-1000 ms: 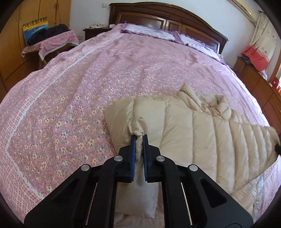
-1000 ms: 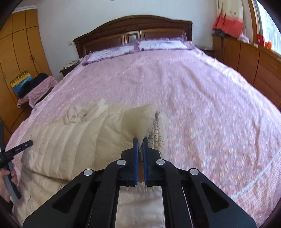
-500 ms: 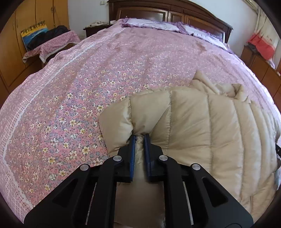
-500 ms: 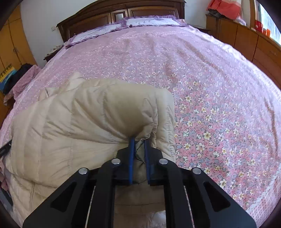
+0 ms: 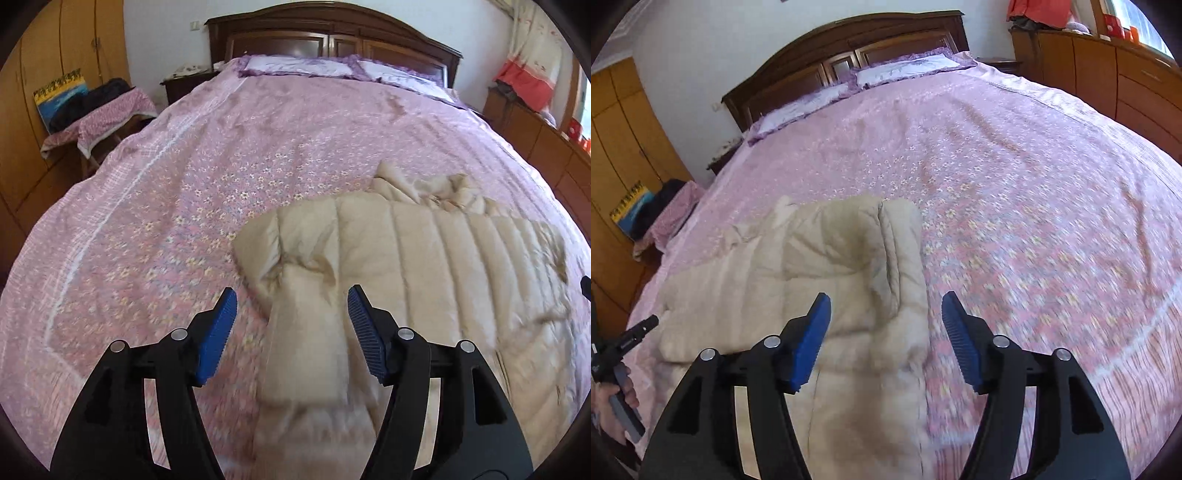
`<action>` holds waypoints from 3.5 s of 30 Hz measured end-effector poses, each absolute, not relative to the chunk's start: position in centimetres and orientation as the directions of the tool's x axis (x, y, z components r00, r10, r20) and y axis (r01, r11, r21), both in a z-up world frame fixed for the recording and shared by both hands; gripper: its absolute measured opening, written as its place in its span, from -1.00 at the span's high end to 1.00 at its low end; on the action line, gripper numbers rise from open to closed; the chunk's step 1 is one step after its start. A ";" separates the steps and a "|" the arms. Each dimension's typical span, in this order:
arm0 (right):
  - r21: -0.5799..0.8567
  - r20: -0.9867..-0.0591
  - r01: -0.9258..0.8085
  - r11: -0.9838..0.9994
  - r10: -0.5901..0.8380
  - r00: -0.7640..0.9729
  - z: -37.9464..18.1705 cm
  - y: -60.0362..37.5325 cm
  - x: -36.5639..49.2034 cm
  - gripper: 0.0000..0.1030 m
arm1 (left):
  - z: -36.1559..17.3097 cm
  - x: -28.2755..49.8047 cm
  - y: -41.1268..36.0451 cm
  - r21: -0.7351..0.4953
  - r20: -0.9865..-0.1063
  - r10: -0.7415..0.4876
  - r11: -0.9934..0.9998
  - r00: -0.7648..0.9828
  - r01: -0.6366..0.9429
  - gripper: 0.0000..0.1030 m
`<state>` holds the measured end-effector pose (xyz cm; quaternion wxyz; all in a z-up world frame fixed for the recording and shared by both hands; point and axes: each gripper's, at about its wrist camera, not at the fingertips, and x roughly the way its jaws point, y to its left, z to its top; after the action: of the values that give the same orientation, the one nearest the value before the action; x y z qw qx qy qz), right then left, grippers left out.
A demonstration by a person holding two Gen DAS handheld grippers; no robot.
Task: Fold large clothes
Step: 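Move both grippers to the jacket's hem, then grasp the hem with both grippers and lift it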
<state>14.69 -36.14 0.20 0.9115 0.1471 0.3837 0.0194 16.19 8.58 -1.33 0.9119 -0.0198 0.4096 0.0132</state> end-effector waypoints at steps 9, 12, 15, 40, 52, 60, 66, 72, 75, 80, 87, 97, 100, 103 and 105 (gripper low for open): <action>0.261 -0.702 0.038 0.965 0.163 0.694 0.1 -35.7 6.3 -0.31 | -1.1 7.3 9.6 -0.101 -0.787 -0.052 0.994 0.614 -0.045 -0.35; 0.240 -0.711 0.031 0.970 0.154 0.687 -0.4 -35.4 4.0 -0.32 | -1.6 4.5 9.6 -0.108 -0.797 -0.063 0.993 0.600 -0.038 -0.35; 0.233 -0.719 0.024 0.972 0.156 0.677 -1.0 -35.2 2.0 -0.33 | -1.8 2.2 9.6 -0.118 -0.803 -0.077 0.993 0.591 -0.030 -0.35; 0.247 -0.756 0.014 0.969 0.183 0.628 -5.0 -34.6 -8.5 -0.43 | -5.3 -11.4 10.1 -0.185 -0.842 -0.148 0.983 0.519 -0.020 -0.40; 0.261 -0.754 -0.009 0.965 0.210 0.622 -6.0 -33.7 -10.9 -0.43 | -6.3 -13.5 9.8 -0.256 -0.822 -0.196 0.966 0.535 -0.040 -0.40; 0.276 -0.756 -0.007 0.961 0.221 0.616 -6.3 -33.2 -11.2 -0.45 | -7.5 -13.6 10.4 -0.323 -0.816 -0.255 0.945 0.519 -0.043 -0.40; 0.280 -0.750 -0.009 0.960 0.224 0.623 -6.3 -33.0 -11.2 -0.45 | -7.9 -13.7 10.2 -0.357 -0.805 -0.295 0.934 0.514 -0.024 -0.40; 0.272 -0.735 -0.033 0.962 0.230 0.638 -6.0 -32.6 -11.5 -0.37 | -7.7 -14.2 9.8 -0.395 -0.792 -0.343 0.919 0.505 0.005 -0.40; 0.268 -0.723 -0.045 0.962 0.232 0.650 -5.8 -32.5 -11.8 -0.25 | -7.5 -14.2 9.6 -0.395 -0.788 -0.348 0.919 0.507 0.017 -0.40; 0.286 -0.700 -0.059 0.956 0.250 0.669 -5.6 -32.8 -11.8 0.02 | -8.1 -13.7 9.6 -0.404 -0.786 -0.350 0.915 0.510 0.005 -0.01; 0.273 -0.664 -0.103 0.956 0.265 0.700 -3.9 -32.7 -13.0 0.54 | -6.7 -14.3 9.3 -0.425 -0.756 -0.392 0.903 0.524 0.064 0.54; 0.353 -0.644 -0.116 0.928 0.332 0.690 -2.0 -34.0 -16.3 0.66 | -3.9 -18.3 9.7 -0.446 -0.741 -0.415 0.892 0.527 0.075 0.60; 0.365 -0.645 -0.121 0.923 0.345 0.682 -1.7 -34.3 -17.3 0.66 | -3.1 -19.8 9.6 -0.437 -0.743 -0.407 0.896 0.531 0.077 0.60; 0.377 -0.636 -0.116 0.919 0.347 0.689 -0.9 -34.6 -18.6 0.66 | -2.3 -21.3 9.5 -0.433 -0.748 -0.408 0.898 0.524 0.081 0.60; 0.386 -0.617 -0.116 0.915 0.350 0.705 -0.3 -34.7 -18.9 0.66 | -1.7 -22.1 9.3 -0.429 -0.749 -0.407 0.899 0.523 0.086 0.60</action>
<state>-18.93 -34.75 -0.31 0.9091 0.1614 0.3620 0.1283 -22.07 9.32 -1.75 0.8554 -0.1719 0.4668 -0.1442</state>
